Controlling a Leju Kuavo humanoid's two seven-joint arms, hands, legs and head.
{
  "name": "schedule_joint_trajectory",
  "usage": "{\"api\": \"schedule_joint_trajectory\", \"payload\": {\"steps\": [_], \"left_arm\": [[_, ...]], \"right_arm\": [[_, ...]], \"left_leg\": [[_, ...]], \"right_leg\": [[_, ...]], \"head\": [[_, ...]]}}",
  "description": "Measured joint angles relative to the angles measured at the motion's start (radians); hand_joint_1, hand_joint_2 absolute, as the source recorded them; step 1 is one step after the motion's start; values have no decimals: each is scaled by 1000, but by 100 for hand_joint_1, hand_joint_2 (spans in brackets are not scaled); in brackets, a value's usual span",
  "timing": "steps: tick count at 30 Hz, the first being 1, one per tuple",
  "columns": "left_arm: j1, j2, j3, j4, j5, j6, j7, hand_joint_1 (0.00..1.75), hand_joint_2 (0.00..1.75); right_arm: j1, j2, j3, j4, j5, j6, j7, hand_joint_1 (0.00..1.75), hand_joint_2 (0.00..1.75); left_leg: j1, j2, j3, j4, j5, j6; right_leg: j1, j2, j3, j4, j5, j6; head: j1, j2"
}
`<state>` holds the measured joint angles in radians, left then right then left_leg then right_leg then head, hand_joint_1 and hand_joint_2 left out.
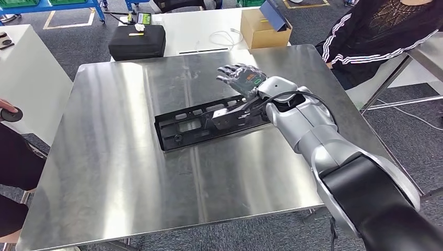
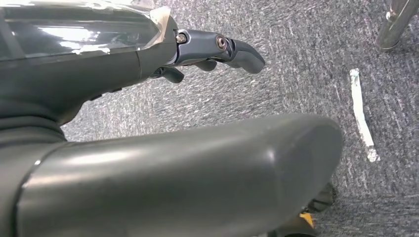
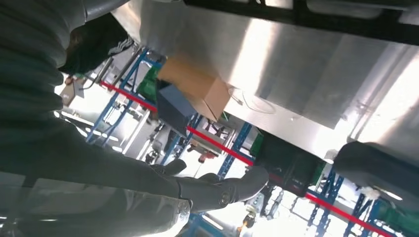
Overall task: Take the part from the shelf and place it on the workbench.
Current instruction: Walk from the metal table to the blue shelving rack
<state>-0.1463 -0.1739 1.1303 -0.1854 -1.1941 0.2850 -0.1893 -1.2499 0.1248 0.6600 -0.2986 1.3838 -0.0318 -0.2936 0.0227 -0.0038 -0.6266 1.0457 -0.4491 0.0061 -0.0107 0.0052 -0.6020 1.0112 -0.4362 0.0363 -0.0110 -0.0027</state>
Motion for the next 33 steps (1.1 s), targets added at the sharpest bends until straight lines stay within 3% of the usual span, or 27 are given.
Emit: {"api": "schedule_joint_trajectory", "payload": {"steps": [4,5,7,9,10,11,13,15,19,21,23,24,25,26,27,29,30,33], "left_arm": [[-1,-1,0,0,1,-1,-2,0,0],[-2,-1,0,0,1,-2,-2,0,0],[-3,-1,0,0,1,-4,-3,0,0],[-3,-1,0,0,1,-5,-3,0,0],[-3,-1,0,0,1,-6,-3,0,0],[-3,-1,0,0,1,-6,-4,0,0],[-4,-2,0,0,1,-6,-5,0,0],[-4,-2,0,0,2,-5,-6,0,0],[-3,-3,1,0,10,1,-2,0,0],[-3,-2,2,0,18,10,1,0,0],[2,-1,5,0,24,19,2,0,0],[6,-1,6,0,26,23,2,0,0],[11,0,8,0,29,28,4,0,0],[16,1,10,0,33,32,5,0,0],[20,2,14,0,37,37,7,0,0],[26,3,21,0,46,46,7,0,0],[28,4,25,0,50,48,7,0,0],[35,6,34,0,55,53,6,0,0]], "right_arm": [[-43,13,13,-9,-19,26,-6,0,175],[-53,15,14,-11,-29,29,-6,0,175],[-66,15,12,-13,-62,30,-7,0,175],[-70,14,0,-14,-113,28,-9,0,175],[-70,14,-10,-16,-147,27,-12,0,175],[-71,13,-25,-19,-185,27,-18,0,175],[-76,10,-70,-31,-279,30,-38,0,175],[-79,6,-126,-42,-380,48,-65,0,175],[-63,-4,-250,-67,-617,156,-124,0,175],[-39,-7,-312,-90,-769,249,-143,0,175],[13,-15,-358,-130,-946,356,-149,0,175],[54,-23,-370,-160,-1045,409,-148,0,175],[103,-34,-376,-200,-1152,456,-144,0,175],[157,-46,-375,-248,-1261,493,-139,0,175],[216,-61,-369,-302,-1363,518,-136,0,175],[340,-98,-341,-430,-1542,526,-143,0,175],[399,-120,-316,-497,-1608,514,-151,0,175],[538,-179,-232,-663,-1702,476,-168,0,175]], "left_leg": [[-5,-2,1,-11,4,25],[-4,-2,1,-13,6,31],[-4,-2,2,-14,7,38],[-5,-2,2,-13,6,40],[-5,-2,2,-13,6,40],[-5,-2,3,-13,6,40],[-8,-3,3,-12,5,37],[-12,-4,3,-12,3,31],[-9,-3,-4,-1,-8,12],[-7,0,-42,77,-54,4],[-6,0,-101,202,-107,0],[-5,0,-122,244,-117,-1],[-5,1,-127,250,-109,-1],[-5,1,-113,219,-85,0],[-4,1,-82,157,-52,2],[-4,0,-18,37,-13,8],[-6,-2,1,5,-8,11],[-14,-1,10,-11,-7,28]], "right_leg": [[-2,-1,-17,19,-12,14],[-2,-2,-35,56,-32,13],[-2,-3,-96,186,-85,7],[-2,-3,-145,287,-111,8],[-2,-3,-147,285,-103,14],[-2,-3,-128,242,-82,20],[-1,-4,-58,100,-29,29],[3,-4,-14,13,-2,25],[-1,-4,-6,-2,7,2],[-6,-3,-4,-5,9,-12],[-4,-4,-3,-5,8,-19],[-2,-4,-2,-4,7,-19],[-1,-4,-1,-4,7,-20],[-1,-4,0,-4,6,-20],[-1,-4,2,-3,5,-18],[3,-4,3,-2,1,-12],[6,-5,3,-1,0,-8],[7,-5,-1,-3,0,7]], "head": [[2,0],[3,0],[5,0],[5,0],[5,0],[5,0],[5,0],[4,0],[2,0],[-2,0],[-4,0],[-3,0],[-4,0],[-4,0],[-4,0],[-3,0],[-2,0],[-1,0]]}}
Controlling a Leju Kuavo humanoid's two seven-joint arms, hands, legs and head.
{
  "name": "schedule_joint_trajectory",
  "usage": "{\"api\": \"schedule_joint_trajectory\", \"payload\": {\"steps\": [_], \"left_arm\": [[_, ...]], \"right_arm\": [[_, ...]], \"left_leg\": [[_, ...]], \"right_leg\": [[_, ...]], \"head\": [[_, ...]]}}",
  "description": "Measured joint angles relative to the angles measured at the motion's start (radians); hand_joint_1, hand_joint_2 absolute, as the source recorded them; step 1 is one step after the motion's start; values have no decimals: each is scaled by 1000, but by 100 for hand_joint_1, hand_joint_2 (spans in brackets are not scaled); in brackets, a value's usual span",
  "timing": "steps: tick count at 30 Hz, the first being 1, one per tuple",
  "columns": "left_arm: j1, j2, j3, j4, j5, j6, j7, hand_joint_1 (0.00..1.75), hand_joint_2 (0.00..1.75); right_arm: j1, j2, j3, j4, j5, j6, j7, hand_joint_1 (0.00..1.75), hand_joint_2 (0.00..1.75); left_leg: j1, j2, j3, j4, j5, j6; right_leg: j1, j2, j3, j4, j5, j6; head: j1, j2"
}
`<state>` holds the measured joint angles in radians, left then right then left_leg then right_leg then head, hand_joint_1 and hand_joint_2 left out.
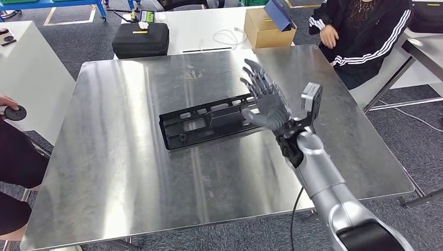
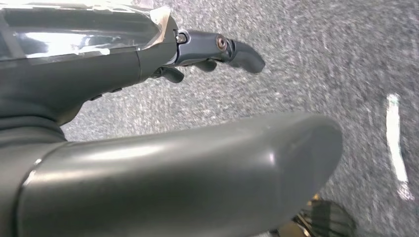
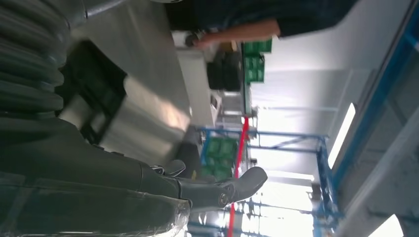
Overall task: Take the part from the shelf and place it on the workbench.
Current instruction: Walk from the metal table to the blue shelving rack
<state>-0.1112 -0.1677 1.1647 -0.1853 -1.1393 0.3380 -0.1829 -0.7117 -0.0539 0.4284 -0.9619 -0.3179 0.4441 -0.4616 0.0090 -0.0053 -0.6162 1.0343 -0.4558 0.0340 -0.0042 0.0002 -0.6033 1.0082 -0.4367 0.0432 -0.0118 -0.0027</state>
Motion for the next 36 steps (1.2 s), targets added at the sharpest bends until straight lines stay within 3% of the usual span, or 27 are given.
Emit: {"api": "schedule_joint_trajectory", "payload": {"steps": [2,5,7,8,10,11,13,16,17,19,21,22,23,24,26,27,28,31,32,33,36], "left_arm": [[1,1,5,0,5,6,0,0,0],[2,0,16,0,19,12,2,0,0],[4,0,26,0,29,13,6,0,0],[6,0,31,0,33,12,7,0,0],[7,-1,39,0,38,9,9,0,0],[6,-2,42,0,41,7,9,0,0],[5,-2,46,0,43,5,9,0,0],[6,-3,52,0,46,5,8,0,0],[6,-3,53,0,47,5,8,0,0],[6,-3,53,0,47,4,8,0,0],[6,-3,54,0,47,4,8,0,0],[6,-3,54,0,47,4,8,0,0],[6,-3,54,0,47,4,8,0,0],[6,-3,54,0,47,4,8,0,0],[3,-3,54,0,47,4,7,0,0],[0,-3,54,0,47,3,5,0,0],[-1,-3,54,0,47,1,2,0,0],[1,-3,54,0,47,-4,-2,0,0],[2,-3,54,0,47,-5,-2,0,0],[2,-3,54,0,46,-6,-2,0,0],[2,-3,54,1,46,-6,-1,0,0]], "right_arm": [[62,-30,38,-82,-23,-9,-12,0,175],[157,-70,88,-198,-26,-36,-42,0,175],[234,-90,124,-270,-5,-69,-58,0,175],[269,-97,140,-303,6,-85,-62,0,175],[322,-106,163,-359,22,-114,-68,0,175],[341,-109,172,-381,27,-124,-70,0,175],[373,-112,184,-416,32,-138,-73,0,175],[408,-117,194,-448,34,-144,-74,0,175],[413,-118,197,-455,34,-144,-74,0,175],[419,-118,200,-466,34,-144,-75,0,175],[427,-118,203,-472,34,-145,-75,0,175],[431,-118,204,-473,34,-145,-75,0,175],[433,-118,206,-474,34,-145,-75,0,175],[435,-119,207,-476,34,-145,-75,0,175],[436,-120,209,-481,35,-145,-75,0,175],[436,-121,209,-484,36,-147,-75,0,175],[437,-121,209,-486,39,-150,-76,0,175],[450,-120,201,-491,58,-160,-79,0,175],[459,-120,195,-494,67,-163,-79,0,175],[469,-119,188,-498,77,-167,-79,0,175],[495,-114,165,-512,100,-176,-79,0,175]], "left_leg": [[1,3,4,-7,6,14],[2,3,5,-9,11,26],[3,1,4,-9,12,27],[3,0,4,-9,13,27],[3,0,3,-8,15,23],[1,1,2,-7,15,19],[-3,2,0,-5,19,7],[0,2,-5,-3,21,-12],[3,2,-12,13,2,-17],[5,2,-46,105,-77,-24],[6,2,-83,231,-158,-28],[6,2,-84,263,-174,-29],[6,2,-66,258,-173,-28],[6,2,-27,213,-157,-26],[5,2,78,68,-121,-20],[3,1,112,14,-109,-15],[-1,0,127,-16,-103,-10],[-11,0,115,-25,-79,13],[-10,2,107,-27,-66,21],[-8,5,96,-29,-53,28],[-7,9,54,-27,-17,37]], "right_leg": [[-2,1,-16,31,-19,6],[-5,1,-94,210,-100,2],[-8,0,-123,286,-127,7],[-11,0,-109,266,-119,15],[-17,0,-31,134,-78,32],[-17,0,7,68,-58,34],[-13,1,45,2,-37,27],[-12,1,40,-1,-22,4],[-15,0,35,-3,-16,-6],[-18,-2,21,-5,-2,-24],[-14,-4,2,-4,12,-32],[-11,-4,-8,-4,21,-33],[-10,-4,-19,-3,29,-31],[-9,-4,-29,-3,37,-29],[-5,-2,-44,0,54,-20],[-3,-2,-49,0,61,-14],[-2,-3,-51,0,68,-8],[-7,-3,-55,-8,87,12],[-8,-3,-63,1,75,13],[-8,-2,-78,30,45,10],[-9,-1,-130,218,-93,-4]], "head": [[2,0],[7,0],[8,0],[8,0],[8,0],[8,0],[6,0],[6,0],[5,0],[2,0],[0,0],[0,0],[0,0],[0,0],[0,0],[3,0],[5,0],[9,0],[9,0],[12,0],[19,0]]}}
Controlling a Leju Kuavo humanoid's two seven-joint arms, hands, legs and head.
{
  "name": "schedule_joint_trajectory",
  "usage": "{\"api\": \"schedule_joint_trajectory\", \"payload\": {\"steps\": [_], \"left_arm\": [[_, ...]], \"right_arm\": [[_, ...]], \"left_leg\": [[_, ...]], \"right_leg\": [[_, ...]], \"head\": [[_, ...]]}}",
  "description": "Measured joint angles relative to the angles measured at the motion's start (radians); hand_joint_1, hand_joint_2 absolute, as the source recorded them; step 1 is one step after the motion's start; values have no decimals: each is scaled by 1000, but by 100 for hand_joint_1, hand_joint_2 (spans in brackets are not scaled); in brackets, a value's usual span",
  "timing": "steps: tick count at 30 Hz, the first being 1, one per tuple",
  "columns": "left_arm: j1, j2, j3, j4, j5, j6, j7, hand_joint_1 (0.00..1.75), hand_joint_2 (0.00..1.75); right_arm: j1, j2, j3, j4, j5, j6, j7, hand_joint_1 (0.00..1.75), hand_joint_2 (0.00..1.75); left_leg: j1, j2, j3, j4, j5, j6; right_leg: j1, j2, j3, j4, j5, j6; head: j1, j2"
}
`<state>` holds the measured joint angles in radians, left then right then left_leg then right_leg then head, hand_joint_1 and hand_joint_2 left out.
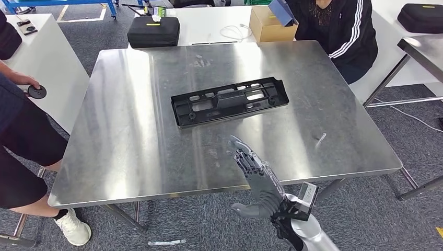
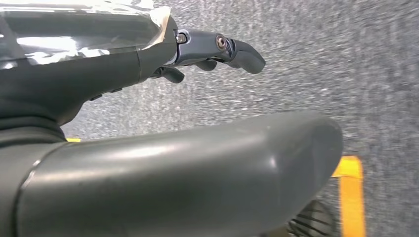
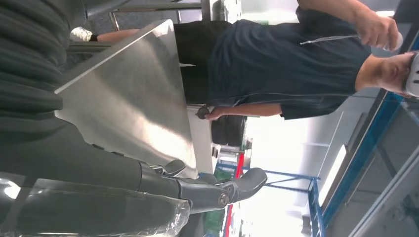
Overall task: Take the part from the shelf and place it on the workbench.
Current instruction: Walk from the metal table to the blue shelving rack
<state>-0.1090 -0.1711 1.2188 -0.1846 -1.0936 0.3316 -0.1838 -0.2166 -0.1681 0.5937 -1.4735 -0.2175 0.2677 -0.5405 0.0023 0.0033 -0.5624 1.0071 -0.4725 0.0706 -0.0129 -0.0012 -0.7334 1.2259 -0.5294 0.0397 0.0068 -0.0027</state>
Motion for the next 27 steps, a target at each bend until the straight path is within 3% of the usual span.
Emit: {"api": "schedule_joint_trajectory", "payload": {"steps": [1,2,3,5,7,8,10,11,13,15,16,17,18,20,22,23,25,27], "left_arm": [[0,0,0,0,0,0,1,0,0],[0,-1,0,0,-1,0,1,0,0],[0,-1,0,0,-2,0,2,0,0],[0,-1,0,0,-3,1,3,0,0],[0,-1,0,0,-4,1,4,0,0],[-1,-1,0,0,-5,2,4,0,0],[0,-1,0,0,-5,2,6,0,0],[1,-1,0,0,-5,2,8,0,0],[3,-1,0,0,-5,3,14,0,0],[3,-1,0,0,-5,4,16,0,0],[3,-1,0,0,-5,4,17,0,0],[3,-1,0,0,-5,4,17,0,0],[3,-1,0,0,-5,4,17,0,0],[2,-1,0,0,-5,4,16,0,0],[0,0,0,0,-6,3,15,0,0],[-1,-1,0,0,-6,3,14,0,0],[0,-1,0,0,-7,2,12,0,0],[1,-2,0,0,-9,2,10,0,0]], "right_arm": [[8,2,-7,-2,4,-2,0,0,175],[16,5,-15,-4,8,-4,0,0,175],[22,8,-22,-5,12,-5,0,0,175],[27,14,-38,-9,21,-6,0,0,175],[29,22,-52,-16,29,-6,1,0,175],[31,25,-57,-19,32,-6,1,0,175],[37,29,-66,-21,39,-6,2,0,175],[40,30,-70,-21,41,-6,2,0,175],[43,35,-75,-21,43,-7,2,0,175],[44,38,-80,-21,44,-7,2,0,175],[44,39,-82,-20,44,-8,2,0,175],[45,39,-84,-19,46,-10,2,0,175],[47,39,-87,-18,48,-13,2,0,175],[51,40,-96,-16,56,-24,2,0,175],[54,41,-105,-14,62,-34,1,0,175],[55,41,-107,-13,64,-38,1,0,175],[61,43,-113,-9,66,-49,1,0,175],[72,45,-125,1,70,-68,6,0,175]], "left_leg": [[0,1,-15,1,12,-1],[0,2,-29,2,23,-2],[0,2,-43,2,33,-4],[0,2,-64,3,51,-11],[-2,3,-74,2,70,-22],[-3,3,-76,1,79,-28],[-2,2,-80,-1,93,-38],[0,0,-86,6,84,-43],[3,-4,-109,66,10,-52],[6,-5,-139,191,-91,-60],[7,-6,-147,247,-115,-63],[8,-6,-144,280,-116,-65],[10,-6,-124,278,-96,-66],[12,-6,-35,174,-48,-64],[10,-8,57,38,-40,-58],[6,-10,79,0,-46,-54],[1,-11,78,-25,-43,-42],[2,-7,66,-33,-24,-24]], "right_leg": [[0,0,-3,53,-22,4],[0,0,10,77,-26,12],[0,0,43,59,-13,22],[-1,0,154,-70,13,35],[4,2,251,-209,8,27],[8,2,271,-244,2,20],[7,1,265,-253,9,5],[4,0,258,-253,16,-4],[-2,-4,240,-254,37,-26],[2,-5,215,-252,60,-37],[4,-6,201,-250,71,-38],[6,-6,186,-248,82,-37],[6,-6,172,-246,91,-35],[6,-6,148,-243,108,-27],[9,-7,132,-241,124,-14],[9,-8,127,-241,132,-7],[9,-10,120,-244,148,9],[7,-8,104,-225,127,16]], "head": [[0,0],[0,0],[1,0],[1,0],[-1,0],[-2,0],[-5,0],[-6,0],[-10,0],[-15,0],[-15,0],[-14,0],[-15,0],[-15,0],[-14,0],[-13,0],[-11,0],[-11,0]]}}
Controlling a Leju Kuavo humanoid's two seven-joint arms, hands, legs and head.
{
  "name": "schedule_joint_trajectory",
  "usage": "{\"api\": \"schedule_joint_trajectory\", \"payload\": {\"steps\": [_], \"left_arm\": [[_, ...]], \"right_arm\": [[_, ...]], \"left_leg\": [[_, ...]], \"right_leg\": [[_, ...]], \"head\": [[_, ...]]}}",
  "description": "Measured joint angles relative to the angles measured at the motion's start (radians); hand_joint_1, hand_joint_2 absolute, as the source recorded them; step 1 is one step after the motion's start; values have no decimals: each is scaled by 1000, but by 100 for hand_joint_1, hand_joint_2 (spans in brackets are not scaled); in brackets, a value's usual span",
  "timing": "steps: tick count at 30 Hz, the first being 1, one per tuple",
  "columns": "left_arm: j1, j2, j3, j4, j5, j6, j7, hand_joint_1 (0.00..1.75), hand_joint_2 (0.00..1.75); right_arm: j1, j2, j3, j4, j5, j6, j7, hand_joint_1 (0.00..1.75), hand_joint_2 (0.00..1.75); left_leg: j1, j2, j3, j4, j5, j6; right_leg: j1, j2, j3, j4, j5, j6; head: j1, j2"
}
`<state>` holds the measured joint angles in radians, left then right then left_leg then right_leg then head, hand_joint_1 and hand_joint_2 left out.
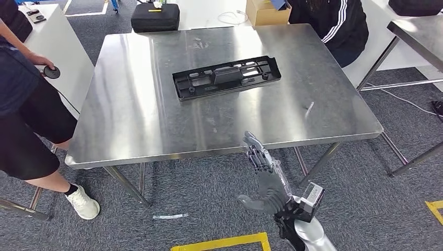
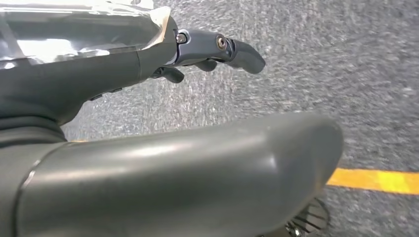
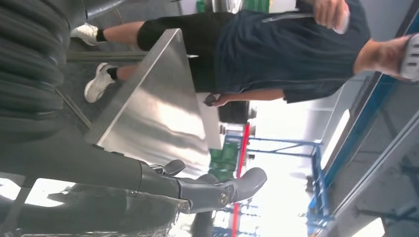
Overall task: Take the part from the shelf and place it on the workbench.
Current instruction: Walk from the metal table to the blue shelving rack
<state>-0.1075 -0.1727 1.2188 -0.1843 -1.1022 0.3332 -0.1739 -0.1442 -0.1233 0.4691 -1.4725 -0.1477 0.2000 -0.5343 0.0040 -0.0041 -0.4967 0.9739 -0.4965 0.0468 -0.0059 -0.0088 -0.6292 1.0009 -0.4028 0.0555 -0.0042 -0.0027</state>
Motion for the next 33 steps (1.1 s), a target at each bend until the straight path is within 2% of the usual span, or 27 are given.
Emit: {"api": "schedule_joint_trajectory", "payload": {"steps": [2,3,4,5,6,7,8,10,11,12,14,15,16,18,19,20,21,22,23,24,25,26,27,29,30,31,33], "left_arm": [[0,0,0,0,-4,-1,-2,0,0],[0,1,0,0,-5,-2,-3,0,0],[0,1,0,0,-7,-3,-4,0,0],[0,1,0,0,-7,-3,-5,0,0],[0,1,0,0,-7,-3,-5,0,0],[0,0,0,0,-7,-3,-5,0,0],[0,0,0,0,-6,-3,-5,0,0],[0,-1,0,0,-5,-3,-5,0,0],[0,-2,0,0,-4,-3,-5,0,0],[0,-3,0,0,-3,-3,-5,0,0],[1,-4,0,0,0,-2,-5,0,0],[2,-5,0,0,1,-2,-5,0,0],[3,-5,0,0,2,-2,-5,0,0],[3,-5,0,0,2,-1,-5,0,0],[2,-5,0,0,2,-1,-4,0,0],[2,-5,0,0,2,-1,-2,0,0],[2,-5,0,0,2,-1,-1,0,0],[2,-5,0,0,2,0,1,0,0],[2,-5,0,0,2,0,3,0,0],[0,-5,0,0,2,1,3,0,0],[-1,-5,0,0,1,2,3,0,0],[-3,-5,0,0,1,3,3,0,0],[-4,-5,0,0,0,3,2,0,0],[-3,-5,0,0,-1,5,1,0,0],[-2,-4,0,0,-2,6,1,0,0],[-2,-4,0,0,-3,8,1,0,0],[-2,-3,0,0,-7,11,1,0,0]], "right_arm": [[11,4,-16,22,18,-32,7,0,175],[16,7,-24,38,33,-51,9,0,175],[22,10,-32,56,49,-69,11,0,175],[28,13,-40,75,66,-87,13,0,175],[33,18,-48,99,82,-104,15,0,175],[36,24,-58,126,97,-116,17,0,175],[38,31,-69,158,110,-127,17,0,175],[38,47,-94,232,142,-153,21,0,175],[36,55,-106,271,162,-170,22,0,175],[33,63,-117,313,181,-187,20,0,175],[29,76,-136,390,204,-205,9,0,175],[27,82,-143,422,209,-208,4,0,175],[24,88,-149,447,211,-210,0,0,175],[18,99,-157,486,218,-214,2,0,175],[15,103,-162,505,226,-221,12,0,175],[10,107,-168,527,236,-230,26,0,175],[1,110,-177,561,251,-244,42,0,131],[-11,114,-187,605,265,-258,55,0,87],[-24,116,-198,655,277,-271,63,0,44],[-38,118,-211,712,286,-283,69,0,0],[-50,120,-224,764,290,-291,74,0,0],[-62,121,-238,815,291,-299,84,0,0],[-71,122,-252,864,292,-308,98,0,0],[-82,122,-274,951,295,-331,142,0,0],[-83,122,-283,988,298,-344,170,0,0],[-81,122,-291,1021,300,-354,198,0,0],[-76,121,-306,1075,301,-366,250,0,0]], "left_leg": [[1,4,-17,-2,19,13],[1,5,-30,-1,28,16],[0,6,-42,0,36,17],[-1,7,-55,2,44,16],[-1,7,-68,5,52,15],[-1,8,-79,8,59,13],[-1,7,-89,11,65,11],[-4,7,-103,15,78,2],[-5,7,-107,16,86,-3],[-6,7,-110,16,94,-9],[-5,6,-118,18,100,-19],[-3,5,-125,32,81,-24],[-2,3,-136,64,43,-29],[1,2,-168,181,-60,-37],[3,2,-182,248,-94,-40],[3,2,-187,297,-106,-41],[4,2,-178,315,-92,-41],[4,2,-154,301,-63,-39],[4,1,-115,256,-33,-36],[4,1,-64,189,-20,-32],[2,0,-17,120,-23,-28],[0,-1,16,66,-33,-24],[-5,-2,33,32,-44,-19],[-8,-1,23,17,-33,-6],[-8,1,11,15,-21,2],[-5,3,-4,12,-6,10],[-4,5,-36,11,24,19]], "right_leg": [[-3,3,-34,97,-77,-9],[-3,4,-53,168,-118,-14],[-4,4,-65,232,-146,-15],[-4,4,-65,271,-155,-10],[-4,4,-49,277,-145,-2],[-4,4,-13,243,-124,7],[-4,4,37,178,-104,13],[1,5,141,28,-98,8],[4,6,169,-19,-106,1],[8,6,180,-41,-113,-5],[4,5,167,-45,-105,-17],[1,3,160,-44,-97,-27],[-3,2,150,-44,-88,-37],[-1,0,129,-41,-69,-52],[2,-1,115,-37,-59,-56],[4,-2,100,-33,-50,-57],[6,-2,83,-27,-41,-56],[6,-2,65,-21,-33,-55],[7,-2,50,-14,-25,-52],[8,-1,36,-7,-18,-48],[9,-2,27,-2,-11,-43],[11,-3,21,1,-3,-37],[11,-5,16,1,6,-30],[9,-7,7,2,20,-17],[8,-5,-1,11,9,-14],[8,-3,-14,35,-21,-16],[5,2,-41,132,-120,-26]], "head": [[4,0],[7,0],[8,0],[8,0],[8,0],[8,0],[8,0],[8,0],[7,0],[6,0],[6,0],[6,0],[3,0],[-3,0],[-4,0],[-5,0],[-5,0],[-5,0],[-5,0],[-5,0],[-4,0],[-4,0],[-3,0],[-3,0],[-4,0],[-2,0],[2,0]]}}
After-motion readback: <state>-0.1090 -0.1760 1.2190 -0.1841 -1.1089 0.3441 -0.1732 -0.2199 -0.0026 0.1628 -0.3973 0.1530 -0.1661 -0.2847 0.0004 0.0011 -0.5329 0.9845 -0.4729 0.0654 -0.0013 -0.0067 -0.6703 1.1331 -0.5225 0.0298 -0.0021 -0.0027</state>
